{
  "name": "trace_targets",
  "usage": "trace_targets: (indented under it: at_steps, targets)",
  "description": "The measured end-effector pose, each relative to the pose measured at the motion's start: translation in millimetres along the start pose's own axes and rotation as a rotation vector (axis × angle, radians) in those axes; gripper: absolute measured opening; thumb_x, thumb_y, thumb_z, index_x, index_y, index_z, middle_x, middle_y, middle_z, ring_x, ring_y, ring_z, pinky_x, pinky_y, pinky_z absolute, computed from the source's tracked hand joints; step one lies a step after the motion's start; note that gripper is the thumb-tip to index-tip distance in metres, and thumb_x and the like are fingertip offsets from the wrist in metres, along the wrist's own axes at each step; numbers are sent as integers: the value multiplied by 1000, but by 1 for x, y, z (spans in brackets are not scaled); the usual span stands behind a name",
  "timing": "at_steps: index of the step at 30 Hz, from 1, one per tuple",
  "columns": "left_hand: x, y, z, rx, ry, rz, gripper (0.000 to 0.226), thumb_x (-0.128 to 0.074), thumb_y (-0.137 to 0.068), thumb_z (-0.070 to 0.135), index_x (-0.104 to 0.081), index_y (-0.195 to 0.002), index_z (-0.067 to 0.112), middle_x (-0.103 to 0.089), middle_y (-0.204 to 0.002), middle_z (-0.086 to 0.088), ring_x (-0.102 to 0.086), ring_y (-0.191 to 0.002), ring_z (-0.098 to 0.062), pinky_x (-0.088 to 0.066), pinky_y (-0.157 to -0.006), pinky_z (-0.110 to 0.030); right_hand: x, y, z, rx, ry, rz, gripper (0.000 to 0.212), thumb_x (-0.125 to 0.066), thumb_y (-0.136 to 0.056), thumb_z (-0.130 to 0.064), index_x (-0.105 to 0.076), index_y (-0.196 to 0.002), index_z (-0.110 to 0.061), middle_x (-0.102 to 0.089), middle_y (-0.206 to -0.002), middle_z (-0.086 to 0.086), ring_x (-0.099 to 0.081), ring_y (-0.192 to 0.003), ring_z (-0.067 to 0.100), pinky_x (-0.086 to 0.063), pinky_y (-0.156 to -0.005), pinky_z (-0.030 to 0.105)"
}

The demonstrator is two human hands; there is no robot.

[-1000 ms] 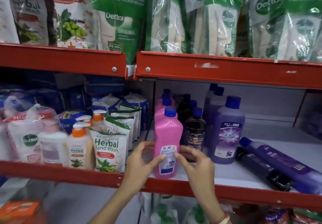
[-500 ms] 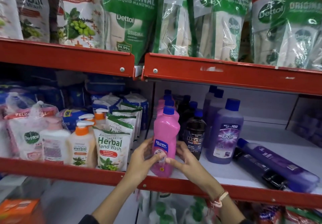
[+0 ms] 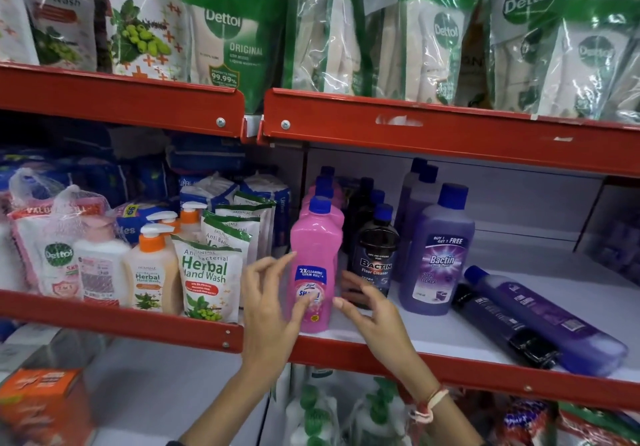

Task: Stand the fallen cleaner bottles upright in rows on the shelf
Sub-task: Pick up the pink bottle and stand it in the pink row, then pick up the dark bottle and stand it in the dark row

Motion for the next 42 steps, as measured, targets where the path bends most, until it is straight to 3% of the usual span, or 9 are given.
trace_targets:
  at_steps: [8,12,17,22,26,29,33,38,42]
  targets:
    - [-91,11,62,-82,95,-323,14,-60,-89,29,-66,-98,20,-61,-95,5,-60,-90,-7,-48,-83,-21,110,22,16,-40,282,267,21,-67,-87,-23,-73,-107,-17,-75,-98,-6,-66,-83,-10,-48,-74,7]
    - [-162,28,80,160,73,-620,26,-60,-88,30,-65,-108,14,-68,-103,-2,-65,-90,-13,-54,-84,-30,185,42,42,-250,664,470,20,-58,-90,-16,-74,-103,-12,-76,-99,18,-69,-94,38,-51,-75,38]
    - [-236,36,105,388,32,-799,38,-64,-83,39,-67,-105,7,-72,-106,-11,-67,-99,-26,-54,-88,-36,238,42,75,-414,917,288,24,-50,-89,-12,-71,-99,-8,-73,-103,21,-66,-96,41,-50,-74,37]
    - [-278,30,114,718,189,-675,64,-80,-58,51,-61,-97,4,-72,-100,-19,-70,-88,-32,-60,-79,-42,252,34,75,-375,969,111,25,-53,-88,-21,-72,-103,-15,-72,-108,14,-65,-101,34,-49,-79,34]
    - [-286,29,113,815,315,-607,87,-89,-40,42,-56,-110,2,-70,-104,-13,-67,-97,-28,-56,-86,-41,259,40,67,-378,894,51,25,-61,-88,-27,-73,-108,-22,-72,-113,10,-64,-106,31,-48,-82,32]
    - [-282,32,122,842,490,-562,56,-88,-57,12,-63,-105,-4,-71,-96,-13,-68,-92,-29,-57,-85,-40,261,43,64,-362,745,87,26,-69,-83,-30,-74,-104,-16,-76,-104,9,-67,-98,28,-46,-75,30]
    - [-270,27,138,641,491,-490,50,-86,-59,5,-65,-105,4,-71,-97,-8,-65,-92,-20,-52,-83,-27,266,45,66,-301,311,149,44,-78,-77,-17,-66,-118,-6,-72,-99,-1,-68,-94,17,-51,-95,34]
    - [-241,25,143,449,504,-490,57,-82,-61,-4,-62,-106,25,-70,-98,6,-68,-84,-7,-56,-77,-19,262,47,76,-215,-51,180,62,-75,-74,7,-55,-130,-10,-74,-94,3,-72,-79,-1,-57,-78,15]
    - [-208,22,121,466,589,-477,70,-76,-61,-17,-58,-122,11,-69,-96,9,-69,-79,-4,-56,-70,-15,234,44,74,-206,-154,229,58,-78,-72,4,-62,-125,-10,-75,-99,11,-73,-84,12,-58,-83,32]
Point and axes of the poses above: each hand's wrist, its own y-axis away from the middle knuckle, its own x-axis out of the back of the hand, z = x × y, the point moved 2 cm from there along -y, towards the middle knuckle
